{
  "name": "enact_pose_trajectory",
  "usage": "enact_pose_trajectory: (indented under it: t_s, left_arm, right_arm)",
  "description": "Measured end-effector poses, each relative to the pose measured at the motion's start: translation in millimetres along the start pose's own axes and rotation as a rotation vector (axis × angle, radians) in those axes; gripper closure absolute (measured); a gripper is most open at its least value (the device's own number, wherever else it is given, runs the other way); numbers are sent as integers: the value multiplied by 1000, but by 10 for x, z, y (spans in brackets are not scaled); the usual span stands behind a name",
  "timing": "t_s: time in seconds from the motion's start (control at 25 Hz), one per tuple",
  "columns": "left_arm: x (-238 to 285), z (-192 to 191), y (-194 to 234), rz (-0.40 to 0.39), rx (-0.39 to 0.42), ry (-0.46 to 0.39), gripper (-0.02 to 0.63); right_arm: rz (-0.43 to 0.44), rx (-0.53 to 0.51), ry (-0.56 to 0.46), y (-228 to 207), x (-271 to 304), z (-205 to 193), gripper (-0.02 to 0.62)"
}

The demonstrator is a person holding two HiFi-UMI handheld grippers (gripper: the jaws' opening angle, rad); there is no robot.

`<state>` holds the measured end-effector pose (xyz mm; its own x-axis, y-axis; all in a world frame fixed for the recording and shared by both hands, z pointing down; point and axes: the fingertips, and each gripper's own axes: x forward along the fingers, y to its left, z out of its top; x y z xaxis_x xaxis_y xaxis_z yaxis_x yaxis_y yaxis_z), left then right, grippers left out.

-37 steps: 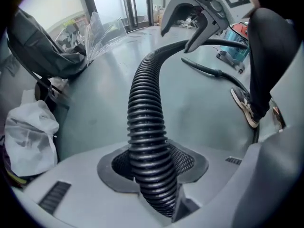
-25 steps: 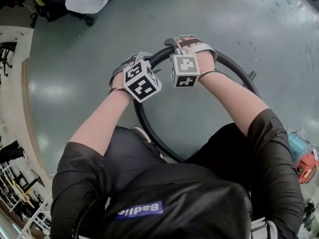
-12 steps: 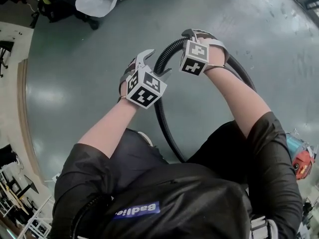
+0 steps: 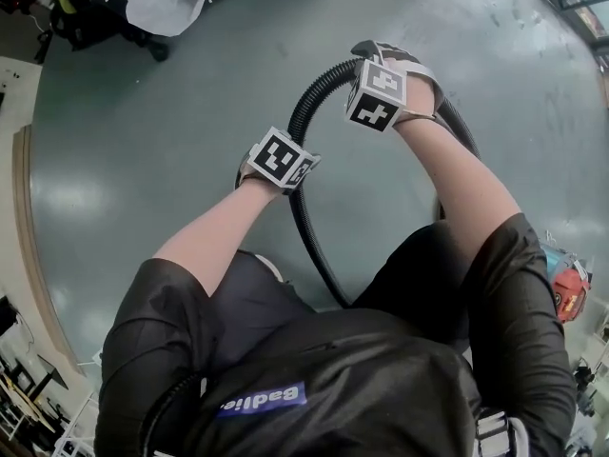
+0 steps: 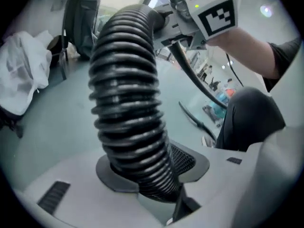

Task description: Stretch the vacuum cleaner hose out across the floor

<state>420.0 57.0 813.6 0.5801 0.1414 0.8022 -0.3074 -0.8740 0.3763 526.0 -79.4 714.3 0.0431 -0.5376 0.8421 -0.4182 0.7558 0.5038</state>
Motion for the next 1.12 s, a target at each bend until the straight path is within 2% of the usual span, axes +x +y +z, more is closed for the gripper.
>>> enact_pose_trajectory:
  t_s: [0.08, 0.2, 0.28, 0.36, 0.48, 0.6, 0.72, 0.8, 0.92, 0.96, 1.04, 1.08, 1.12]
  left_arm:
    - [-35, -137, 37, -3, 95, 95, 413]
    - [-191, -214, 102, -12, 201, 168, 420]
    - [-306, -242, 121, -33, 244, 206, 419]
    - [-406, -323, 177, -47, 275, 265, 417]
    - [-569, -413, 332, -74, 299, 329, 417]
    - [-748, -376, 371, -123, 319, 329, 417]
    - [-959, -251, 341, -142, 363, 313, 417]
    - [-1146, -168, 337, -121, 412, 321, 417]
    - [-1320, 85, 454, -67, 519, 294, 423]
    - [-1353, 130, 518, -52, 535, 296, 423]
    - [-1325, 144, 590, -40, 533, 306, 422]
    - [-1278, 159, 623, -29, 525, 301, 417]
    - [-1231, 195, 675, -7, 514, 281, 416]
  right_arm:
    - [38, -35, 4, 174, 50, -104, 448]
    - [70, -96, 13, 383, 175, -258, 439]
    - [76, -163, 45, 503, 286, -313, 345]
    - [81, -201, 66, 593, 309, -263, 311]
    - [23, -295, 63, 607, 130, 44, 277]
    - [-33, -463, 15, 677, -151, 551, 276]
    - [-3, -571, -65, 771, -323, 1045, 276]
    - [54, -586, -104, 845, -358, 1207, 276]
    - [54, -623, -150, 768, -361, 1373, 278]
    - [49, -609, -173, 731, -340, 1442, 278]
    - [70, -515, -219, 684, -252, 1516, 296]
    - [90, -453, -239, 640, -192, 1525, 401]
    - [114, -397, -252, 581, -126, 1532, 472]
